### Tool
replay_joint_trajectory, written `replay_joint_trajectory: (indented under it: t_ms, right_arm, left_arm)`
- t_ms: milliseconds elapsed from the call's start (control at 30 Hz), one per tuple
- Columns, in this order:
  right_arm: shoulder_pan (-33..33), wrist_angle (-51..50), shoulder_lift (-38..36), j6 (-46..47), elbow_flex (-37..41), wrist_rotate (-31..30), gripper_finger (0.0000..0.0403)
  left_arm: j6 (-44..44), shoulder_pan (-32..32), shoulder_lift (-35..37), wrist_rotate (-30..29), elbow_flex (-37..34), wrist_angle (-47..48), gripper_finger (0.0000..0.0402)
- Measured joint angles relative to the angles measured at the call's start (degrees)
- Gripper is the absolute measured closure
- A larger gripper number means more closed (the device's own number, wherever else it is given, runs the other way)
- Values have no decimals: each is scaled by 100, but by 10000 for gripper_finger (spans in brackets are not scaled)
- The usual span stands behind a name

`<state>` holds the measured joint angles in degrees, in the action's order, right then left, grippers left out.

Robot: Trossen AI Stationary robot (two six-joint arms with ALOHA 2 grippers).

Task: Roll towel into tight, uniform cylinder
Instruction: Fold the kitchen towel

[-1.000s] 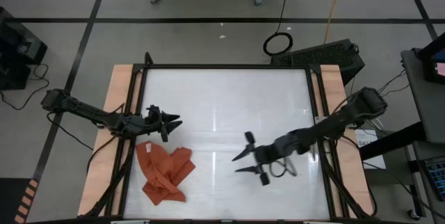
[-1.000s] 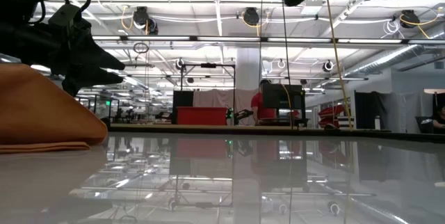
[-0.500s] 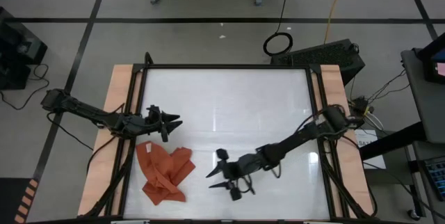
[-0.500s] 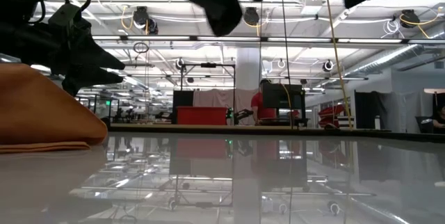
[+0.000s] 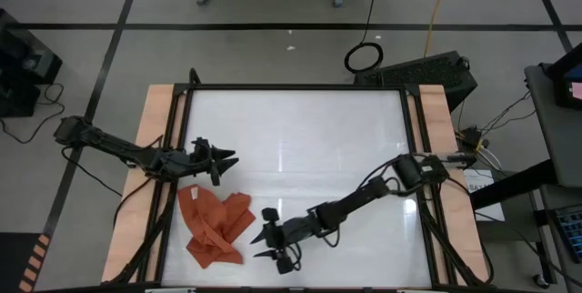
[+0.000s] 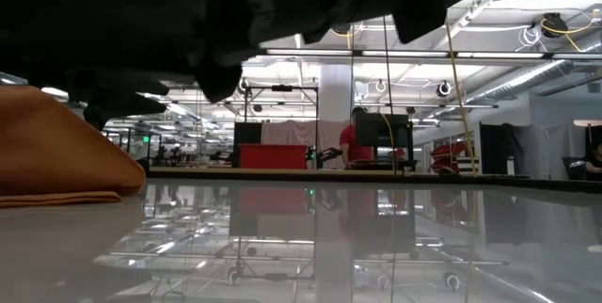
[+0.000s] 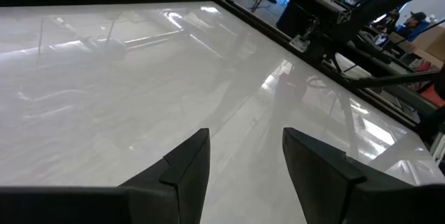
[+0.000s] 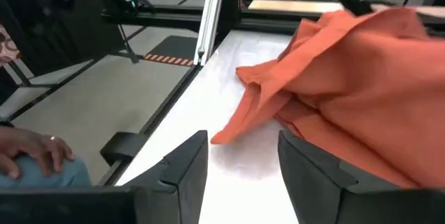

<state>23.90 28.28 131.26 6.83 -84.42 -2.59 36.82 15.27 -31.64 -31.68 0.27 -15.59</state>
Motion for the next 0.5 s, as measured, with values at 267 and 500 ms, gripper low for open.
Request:
replay_joint_trajectory:
  t_ms: [267, 500]
  right_arm:
    - [-79, -116, 417, 4, -529, 143, 237]
    - [-134, 23, 562, 5, -773, 177, 237]
  left_arm:
    - [0, 0, 0, 0, 0, 11, 215]
    - [0, 0, 0, 0, -1, 30, 215]
